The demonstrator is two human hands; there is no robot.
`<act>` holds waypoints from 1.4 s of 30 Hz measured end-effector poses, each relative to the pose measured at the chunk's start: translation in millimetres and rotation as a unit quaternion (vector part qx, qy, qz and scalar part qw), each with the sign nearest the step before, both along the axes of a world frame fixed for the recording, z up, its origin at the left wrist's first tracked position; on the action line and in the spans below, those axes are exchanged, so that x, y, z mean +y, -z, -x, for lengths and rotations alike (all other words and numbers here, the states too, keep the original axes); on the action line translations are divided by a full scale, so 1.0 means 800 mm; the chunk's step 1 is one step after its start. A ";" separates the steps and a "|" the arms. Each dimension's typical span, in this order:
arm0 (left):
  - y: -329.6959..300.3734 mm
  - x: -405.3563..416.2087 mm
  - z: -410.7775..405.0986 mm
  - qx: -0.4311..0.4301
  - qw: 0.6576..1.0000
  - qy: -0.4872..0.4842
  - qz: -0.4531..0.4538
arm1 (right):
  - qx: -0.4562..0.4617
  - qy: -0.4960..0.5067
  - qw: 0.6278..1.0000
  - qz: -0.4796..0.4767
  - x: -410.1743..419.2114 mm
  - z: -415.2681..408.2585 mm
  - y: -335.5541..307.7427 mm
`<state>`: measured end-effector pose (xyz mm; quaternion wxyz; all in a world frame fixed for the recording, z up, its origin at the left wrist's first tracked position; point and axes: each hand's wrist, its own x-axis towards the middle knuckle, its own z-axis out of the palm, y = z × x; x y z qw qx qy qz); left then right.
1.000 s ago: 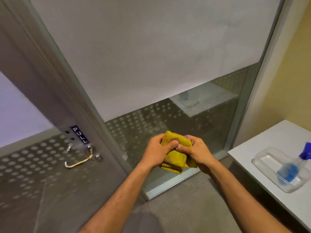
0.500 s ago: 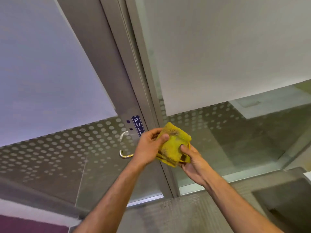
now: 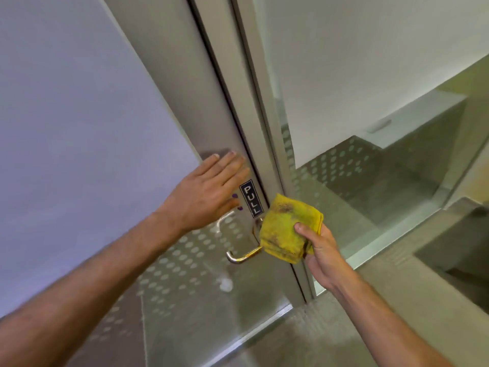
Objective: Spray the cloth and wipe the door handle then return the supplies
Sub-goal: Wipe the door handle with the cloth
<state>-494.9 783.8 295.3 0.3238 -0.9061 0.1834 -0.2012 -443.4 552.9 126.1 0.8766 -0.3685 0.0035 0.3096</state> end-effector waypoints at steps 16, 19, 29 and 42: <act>0.027 0.066 -0.013 -0.037 0.963 -0.016 -0.267 | -0.324 0.340 0.830 0.300 0.200 0.054 -0.032; 0.032 0.069 -0.015 -0.026 0.970 0.016 -0.242 | -0.376 0.336 0.783 0.363 0.235 0.077 -0.017; 0.018 0.058 -0.007 0.020 0.970 -0.022 -0.241 | -0.273 0.345 0.849 0.291 0.181 0.087 0.010; 0.020 0.058 -0.010 0.025 0.971 -0.011 -0.236 | -0.516 0.146 0.720 0.440 0.102 0.027 0.110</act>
